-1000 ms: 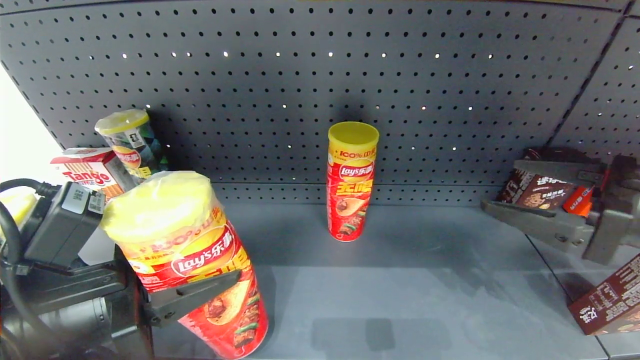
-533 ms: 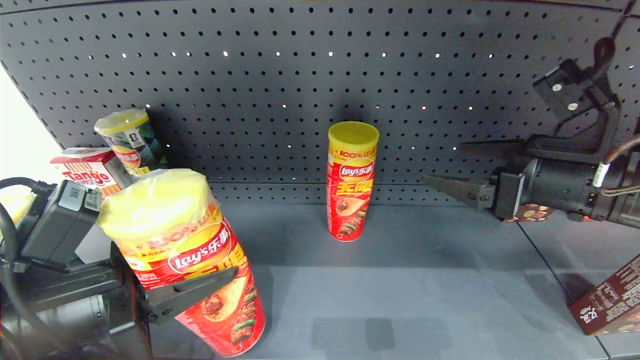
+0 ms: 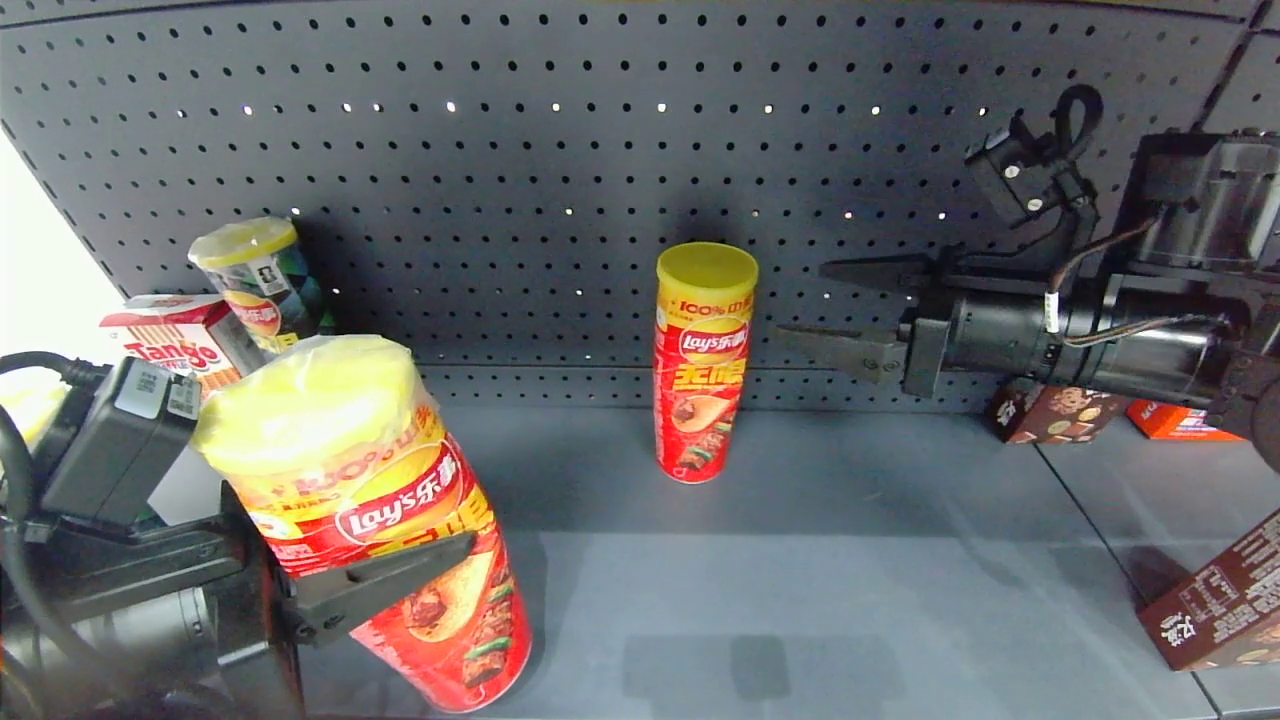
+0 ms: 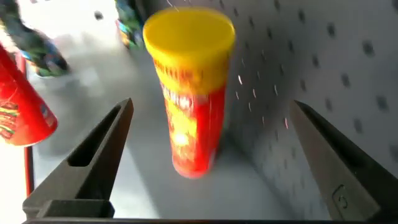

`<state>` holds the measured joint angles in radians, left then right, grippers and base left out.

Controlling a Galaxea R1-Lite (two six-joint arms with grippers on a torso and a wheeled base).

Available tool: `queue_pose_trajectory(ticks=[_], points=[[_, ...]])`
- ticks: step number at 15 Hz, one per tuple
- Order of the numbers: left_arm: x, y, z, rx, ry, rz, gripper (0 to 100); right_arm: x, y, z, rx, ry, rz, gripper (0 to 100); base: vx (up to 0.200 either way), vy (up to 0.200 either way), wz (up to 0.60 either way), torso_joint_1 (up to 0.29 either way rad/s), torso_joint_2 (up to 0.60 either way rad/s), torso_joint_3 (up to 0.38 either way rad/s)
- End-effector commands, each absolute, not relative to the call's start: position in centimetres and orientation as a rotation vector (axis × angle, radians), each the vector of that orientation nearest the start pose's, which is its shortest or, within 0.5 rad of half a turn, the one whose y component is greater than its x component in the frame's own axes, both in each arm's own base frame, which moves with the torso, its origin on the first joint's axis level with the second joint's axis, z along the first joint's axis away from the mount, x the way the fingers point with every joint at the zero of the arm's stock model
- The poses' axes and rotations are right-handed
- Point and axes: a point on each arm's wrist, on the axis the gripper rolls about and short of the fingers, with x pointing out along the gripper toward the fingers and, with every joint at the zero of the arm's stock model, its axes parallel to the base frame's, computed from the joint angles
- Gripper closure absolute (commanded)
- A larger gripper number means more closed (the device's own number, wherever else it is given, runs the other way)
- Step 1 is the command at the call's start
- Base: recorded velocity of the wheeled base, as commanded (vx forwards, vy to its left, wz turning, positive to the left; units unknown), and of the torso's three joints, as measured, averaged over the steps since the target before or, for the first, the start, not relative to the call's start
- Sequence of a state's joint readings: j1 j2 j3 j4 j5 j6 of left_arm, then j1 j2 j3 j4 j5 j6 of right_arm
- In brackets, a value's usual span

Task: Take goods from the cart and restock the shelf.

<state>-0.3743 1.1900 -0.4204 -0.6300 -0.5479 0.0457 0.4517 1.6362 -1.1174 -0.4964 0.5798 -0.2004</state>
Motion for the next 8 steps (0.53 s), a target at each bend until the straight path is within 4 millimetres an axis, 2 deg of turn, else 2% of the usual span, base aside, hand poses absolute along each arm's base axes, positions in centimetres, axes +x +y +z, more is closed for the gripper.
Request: queue_pose_trajectory(ticks=[1, 4, 8], points=[[15.1, -7.2, 19.8, 0.029, 0.122, -0.923, 100, 29.2, 15.6, 26.2, -0.183, -0.11, 1.132, 0, 0.0, 0.0, 0.0, 0.0, 0.0, 0.0], [15.2, -7.1, 20.0, 0.028, 0.117, -0.92, 100, 29.7, 16.1, 25.5, -0.181, -0.117, 1.207, 0, 0.0, 0.0, 0.0, 0.0, 0.0, 0.0], [15.2, -7.0, 20.0, 0.028, 0.116, -0.911, 100, 30.2, 16.4, 24.7, -0.177, -0.092, 1.209, 0, 0.0, 0.0, 0.0, 0.0, 0.0, 0.0]])
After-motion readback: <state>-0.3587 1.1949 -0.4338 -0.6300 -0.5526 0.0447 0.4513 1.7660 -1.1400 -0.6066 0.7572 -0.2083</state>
